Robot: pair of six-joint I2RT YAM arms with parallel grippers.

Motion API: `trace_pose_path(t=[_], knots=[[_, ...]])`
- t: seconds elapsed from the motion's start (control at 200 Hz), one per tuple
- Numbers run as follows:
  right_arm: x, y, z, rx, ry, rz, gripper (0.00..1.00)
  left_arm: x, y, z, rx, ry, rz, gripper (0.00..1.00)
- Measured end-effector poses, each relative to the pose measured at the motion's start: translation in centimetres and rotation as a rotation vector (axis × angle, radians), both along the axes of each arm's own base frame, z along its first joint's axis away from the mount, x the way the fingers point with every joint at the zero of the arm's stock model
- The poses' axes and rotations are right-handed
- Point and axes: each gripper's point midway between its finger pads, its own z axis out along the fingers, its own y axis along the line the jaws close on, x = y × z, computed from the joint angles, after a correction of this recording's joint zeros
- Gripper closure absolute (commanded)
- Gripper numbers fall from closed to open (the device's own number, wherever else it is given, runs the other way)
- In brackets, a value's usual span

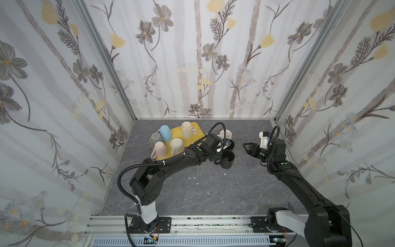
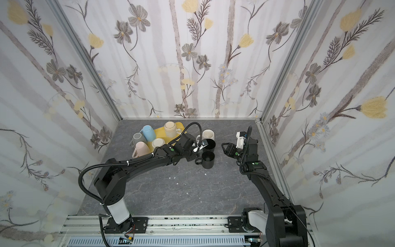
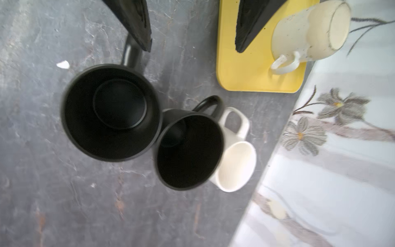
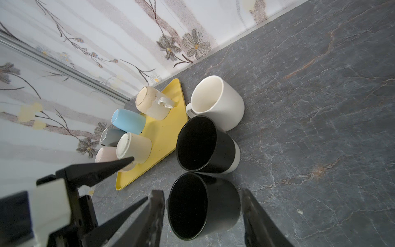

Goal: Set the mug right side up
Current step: 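Open the left gripper and draw it back from the black mug, then reach the right gripper to the upside-down speckled cream mug on the tray while left approaches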

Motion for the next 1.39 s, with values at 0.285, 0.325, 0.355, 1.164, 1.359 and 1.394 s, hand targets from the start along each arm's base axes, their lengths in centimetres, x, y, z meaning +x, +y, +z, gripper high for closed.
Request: trace_pose_path(t=[0.285, 0.325, 0.355, 1.164, 1.359, 1.394], knots=[[-1.5, 6.1, 0.5, -0.04, -0.01, 0.119, 0.44, 4.2, 7.1, 2.6, -0.308, 0.004, 0.301, 0.36], [-1.6, 7.0, 0.1, -0.054, 0.009, 0.134, 0.44, 4.9, 8.3, 2.9, -0.355, 0.015, 0.348, 0.36], [-1.3, 7.6, 0.2, -0.061, 0.012, 0.136, 0.44, 5.2, 9.1, 3.0, -0.38, 0.023, 0.377, 0.36], [-1.2, 20.9, -2.8, -0.176, 0.097, 0.403, 0.42, 8.6, 23.6, -0.9, -0.708, 0.276, 0.887, 0.35], [-0.7, 20.4, -2.9, -0.205, 0.083, 0.374, 0.41, 14.0, 21.9, 1.0, -0.749, 0.27, 0.853, 0.32], [-0.6, 20.3, -2.9, -0.209, 0.079, 0.375, 0.41, 15.0, 21.6, 1.3, -0.753, 0.264, 0.85, 0.31]])
